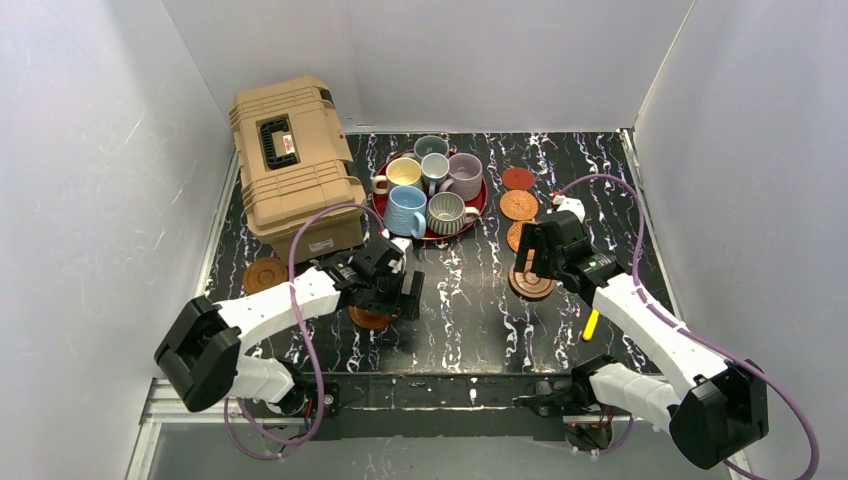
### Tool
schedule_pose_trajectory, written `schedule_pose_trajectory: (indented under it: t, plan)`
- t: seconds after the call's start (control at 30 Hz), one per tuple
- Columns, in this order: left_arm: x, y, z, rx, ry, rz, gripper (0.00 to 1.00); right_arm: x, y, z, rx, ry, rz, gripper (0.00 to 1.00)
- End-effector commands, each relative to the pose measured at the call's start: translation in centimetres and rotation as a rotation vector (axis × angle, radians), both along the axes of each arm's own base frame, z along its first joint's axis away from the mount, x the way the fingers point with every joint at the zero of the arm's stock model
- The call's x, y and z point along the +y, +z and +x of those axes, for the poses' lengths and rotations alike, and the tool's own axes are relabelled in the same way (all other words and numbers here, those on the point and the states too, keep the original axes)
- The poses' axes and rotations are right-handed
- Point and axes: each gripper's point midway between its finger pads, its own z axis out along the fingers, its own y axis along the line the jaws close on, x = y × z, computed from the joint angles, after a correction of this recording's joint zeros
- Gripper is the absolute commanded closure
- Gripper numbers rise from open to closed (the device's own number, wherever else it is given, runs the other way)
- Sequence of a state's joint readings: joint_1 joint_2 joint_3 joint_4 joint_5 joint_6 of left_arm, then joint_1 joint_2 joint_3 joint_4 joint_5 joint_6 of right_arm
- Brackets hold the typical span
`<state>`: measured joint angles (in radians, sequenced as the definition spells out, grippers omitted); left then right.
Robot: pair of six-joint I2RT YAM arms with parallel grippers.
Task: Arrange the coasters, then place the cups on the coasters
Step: Move the coaster to the center of the board.
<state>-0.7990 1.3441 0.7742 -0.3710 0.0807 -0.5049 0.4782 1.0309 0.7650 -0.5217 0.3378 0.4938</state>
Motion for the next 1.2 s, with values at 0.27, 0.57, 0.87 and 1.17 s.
schedule_pose_trajectory:
  t: [0.27,0.57,0.87,1.17]
  plan:
    - [2.9,-0.4,1.3,-0.06,0.017,0.16,0.08,0.0,2.8,0.8,-0.066,-0.009,0.02,0.05]
    - [1.8,-2.7,0.8,-0.015,0.043,0.099,0.08,0.0,2.9,0.6,-0.068,-0.009,0.021,0.01]
    - [-0.5,-4.2,-1.0,0.075,0.022,-0.005,0.11,0.5,2.5,0.8,-0.063,0.0,0.038,0.02]
    - [-7.4,-3.9,-2.0,0.112,-0.08,-0.127,0.11,0.4,2.6,0.9,-0.067,-0.004,0.04,0.02]
